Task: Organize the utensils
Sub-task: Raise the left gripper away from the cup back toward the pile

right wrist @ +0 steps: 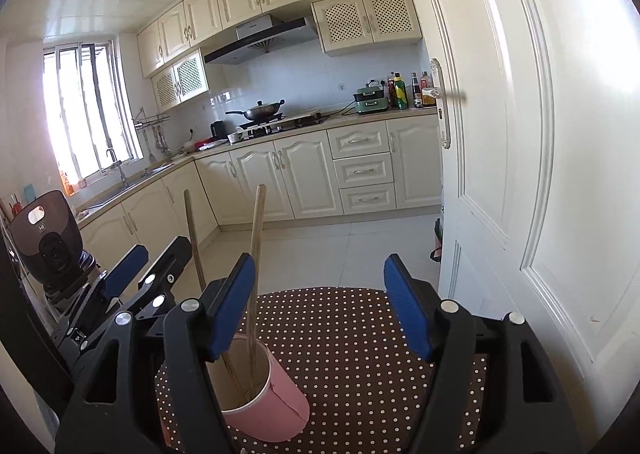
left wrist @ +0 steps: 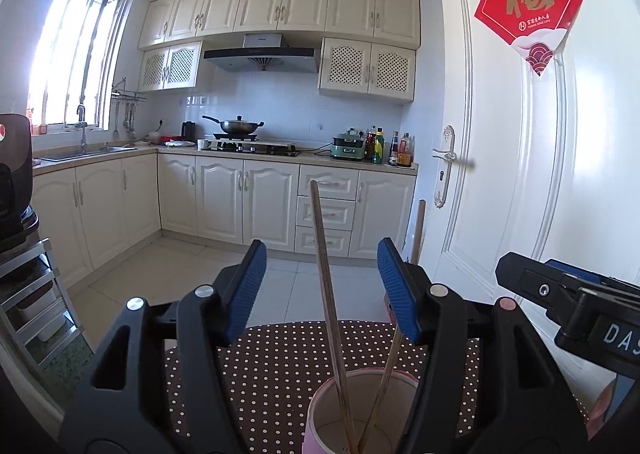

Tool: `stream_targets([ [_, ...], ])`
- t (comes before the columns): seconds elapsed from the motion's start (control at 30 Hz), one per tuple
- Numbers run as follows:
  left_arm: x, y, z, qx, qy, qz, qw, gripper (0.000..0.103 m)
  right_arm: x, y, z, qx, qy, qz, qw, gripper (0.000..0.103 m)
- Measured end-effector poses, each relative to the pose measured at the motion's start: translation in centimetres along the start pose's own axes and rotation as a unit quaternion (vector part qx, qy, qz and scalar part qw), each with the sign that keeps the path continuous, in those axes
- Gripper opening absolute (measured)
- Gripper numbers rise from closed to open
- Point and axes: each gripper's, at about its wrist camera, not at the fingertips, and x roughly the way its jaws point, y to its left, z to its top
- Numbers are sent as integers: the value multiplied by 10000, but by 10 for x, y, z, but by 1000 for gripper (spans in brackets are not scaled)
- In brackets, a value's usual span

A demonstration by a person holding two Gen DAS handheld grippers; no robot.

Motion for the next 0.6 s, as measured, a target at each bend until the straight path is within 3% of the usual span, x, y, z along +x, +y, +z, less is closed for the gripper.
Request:
stream_targets([
  [0.6, -48, -9, 4, 253, -186, 165, 9994, 58, -39, 0, -7, -52, -76, -24, 10000, 65],
])
